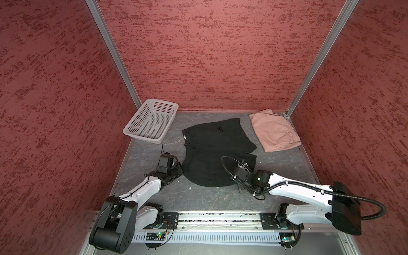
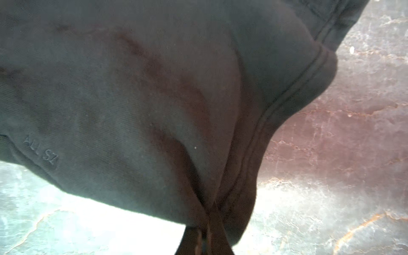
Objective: Fold and stack the shorts
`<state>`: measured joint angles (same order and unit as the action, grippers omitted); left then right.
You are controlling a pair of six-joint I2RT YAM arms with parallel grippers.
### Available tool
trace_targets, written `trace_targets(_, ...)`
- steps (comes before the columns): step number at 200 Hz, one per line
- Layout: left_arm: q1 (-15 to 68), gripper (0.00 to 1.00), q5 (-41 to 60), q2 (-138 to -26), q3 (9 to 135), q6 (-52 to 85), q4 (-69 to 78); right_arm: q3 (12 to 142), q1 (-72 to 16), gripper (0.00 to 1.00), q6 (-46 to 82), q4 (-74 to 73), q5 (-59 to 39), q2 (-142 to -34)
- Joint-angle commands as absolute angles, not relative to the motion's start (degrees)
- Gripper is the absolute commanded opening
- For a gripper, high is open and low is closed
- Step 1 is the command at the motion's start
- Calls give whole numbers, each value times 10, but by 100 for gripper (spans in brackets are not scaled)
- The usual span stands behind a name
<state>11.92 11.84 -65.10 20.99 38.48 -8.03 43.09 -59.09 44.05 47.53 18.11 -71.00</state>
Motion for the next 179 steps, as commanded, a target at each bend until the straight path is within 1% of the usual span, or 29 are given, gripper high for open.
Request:
trace_targets(1,110,0,125,-625,230,372,-108,432,-585,0,456,474,183,-700)
trace_targets(39,112,0,125,-545,253,400,-204,442,-584,0,469,505,197,-696)
trace_targets(70,123,0,124,-453,251,436,-335,455,-585,0,469,524,179,-683)
trace_targets(96,127,0,118,-361,255,472,-437,492,-593,0,485,591,180,-695)
trace_targets(110,134,0,118,-324,260,495,-458,511,-603,0,495,618,180,-697)
trace_targets(127,136,0,107,-308,285,501,-507,548,-612,0,518,668,190,-695)
trace_targets(160,137,0,99,-316,301,503,-491,614,-615,0,540,759,249,-677)
trace_targets(179,138,0,88,-331,327,491,-478,623,-608,0,525,768,290,-675)
